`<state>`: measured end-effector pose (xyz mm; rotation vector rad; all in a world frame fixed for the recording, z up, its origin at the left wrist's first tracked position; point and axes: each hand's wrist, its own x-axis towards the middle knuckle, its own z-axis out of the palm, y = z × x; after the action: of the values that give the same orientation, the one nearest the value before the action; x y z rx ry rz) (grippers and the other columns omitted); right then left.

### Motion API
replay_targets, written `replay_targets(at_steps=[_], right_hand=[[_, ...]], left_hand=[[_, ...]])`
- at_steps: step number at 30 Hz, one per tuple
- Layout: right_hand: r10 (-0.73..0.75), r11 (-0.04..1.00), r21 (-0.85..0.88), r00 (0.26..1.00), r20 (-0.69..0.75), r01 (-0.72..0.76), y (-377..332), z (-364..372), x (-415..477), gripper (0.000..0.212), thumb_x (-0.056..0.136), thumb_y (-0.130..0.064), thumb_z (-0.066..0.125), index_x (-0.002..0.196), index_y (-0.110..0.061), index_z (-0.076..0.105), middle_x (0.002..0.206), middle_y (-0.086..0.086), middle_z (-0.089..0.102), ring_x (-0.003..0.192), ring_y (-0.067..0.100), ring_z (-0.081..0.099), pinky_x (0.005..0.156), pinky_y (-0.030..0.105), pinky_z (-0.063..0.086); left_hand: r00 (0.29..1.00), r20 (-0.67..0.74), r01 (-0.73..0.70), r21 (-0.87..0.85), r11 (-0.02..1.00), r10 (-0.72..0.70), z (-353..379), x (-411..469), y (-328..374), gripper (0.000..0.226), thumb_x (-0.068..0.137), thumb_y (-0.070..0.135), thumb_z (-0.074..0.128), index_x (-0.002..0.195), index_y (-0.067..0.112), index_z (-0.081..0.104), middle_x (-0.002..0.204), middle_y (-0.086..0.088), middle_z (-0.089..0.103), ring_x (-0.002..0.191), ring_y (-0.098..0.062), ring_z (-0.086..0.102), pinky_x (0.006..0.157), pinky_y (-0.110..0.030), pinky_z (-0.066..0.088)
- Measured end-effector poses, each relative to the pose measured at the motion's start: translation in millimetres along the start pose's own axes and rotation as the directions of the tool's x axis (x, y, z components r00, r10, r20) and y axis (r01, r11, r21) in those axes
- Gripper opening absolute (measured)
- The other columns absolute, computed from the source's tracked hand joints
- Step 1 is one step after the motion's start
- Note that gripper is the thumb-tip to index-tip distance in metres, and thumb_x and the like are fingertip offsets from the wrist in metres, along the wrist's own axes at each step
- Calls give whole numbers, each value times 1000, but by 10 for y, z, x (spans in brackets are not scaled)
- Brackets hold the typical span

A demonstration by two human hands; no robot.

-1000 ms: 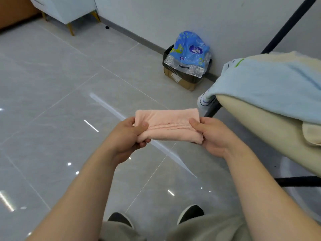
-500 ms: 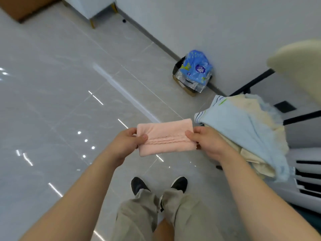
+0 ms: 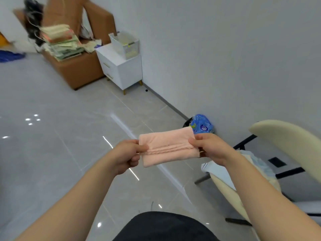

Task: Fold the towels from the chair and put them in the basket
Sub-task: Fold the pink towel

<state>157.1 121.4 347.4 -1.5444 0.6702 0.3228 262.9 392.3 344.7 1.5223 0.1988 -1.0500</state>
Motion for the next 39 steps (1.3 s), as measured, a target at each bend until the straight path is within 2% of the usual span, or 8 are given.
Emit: replay_targets(at_steps=[4,8,13,19,24,29,36,39], right_hand=[[-56,997,-58,998,-40,54,-387,-87,258,11,95,-19,68,97,-13,76,88,4,76,80,18,64,74,35,49],[-92,990,-121,984,-150,74,-735,-138,729,7,91,-20,71,95,-20,78,74,-14,71,73,8,56,65,26,39],[-103,991,-104,982,-161,87,-1247,-213,1618,9,87,-19,75,94,-18,81,63,-4,61,52,11,37,49,25,26],[-47,998,-41,998,-36,46,-2164,-172,2619,11,93,-13,67,93,-9,77,54,5,52,41,10,30,42,20,20],[-9,1000,-12,1000,4,9,-2810,-2,3540,16,92,-8,66,105,0,71,79,14,75,46,13,49,42,22,28],[53,998,-28,998,24,-52,-3411,318,4513,15,90,-7,58,101,0,64,91,19,76,55,21,62,49,26,32],[213,976,48,976,-36,-212,-4320,839,5847,57,96,-57,47,111,-4,62,94,23,75,64,30,68,50,25,37],[181,982,-26,974,-134,-186,-4703,1011,6319,47,90,-45,71,108,-1,68,87,17,75,66,28,71,51,26,47]], left_hand=[[998,-15,-53,60,997,54,-126,201,454,9,90,-4,63,96,2,66,68,-3,54,42,-11,21,44,-22,16],[997,-6,-78,45,996,79,-221,607,905,14,89,-6,61,102,-1,65,67,-7,57,45,-11,46,44,-21,37],[998,-14,-61,-116,991,60,-407,1258,1598,22,92,-12,53,108,-1,63,91,-18,75,84,-26,75,61,-25,60],[994,-97,-61,-228,972,40,-817,1914,2600,23,89,-12,51,111,-7,57,110,-31,67,88,-32,75,61,-27,60],[991,-134,-44,-350,936,-3,-1240,2474,3252,29,93,14,60,116,-3,56,113,-25,64,91,-38,74,68,-35,63],[991,-90,52,-406,913,-96,-1908,3316,3798,79,87,57,66,138,0,47,128,-24,60,93,-38,73,62,-35,62],[984,-164,28,-224,974,-66,-2809,4440,4717,24,87,4,71,109,-6,66,115,-24,67,86,-35,74,61,-31,60],[985,-171,7,-128,992,-29,-3112,4916,5166,17,85,-6,69,101,0,68,116,-23,67,94,-31,69,66,-34,58]])
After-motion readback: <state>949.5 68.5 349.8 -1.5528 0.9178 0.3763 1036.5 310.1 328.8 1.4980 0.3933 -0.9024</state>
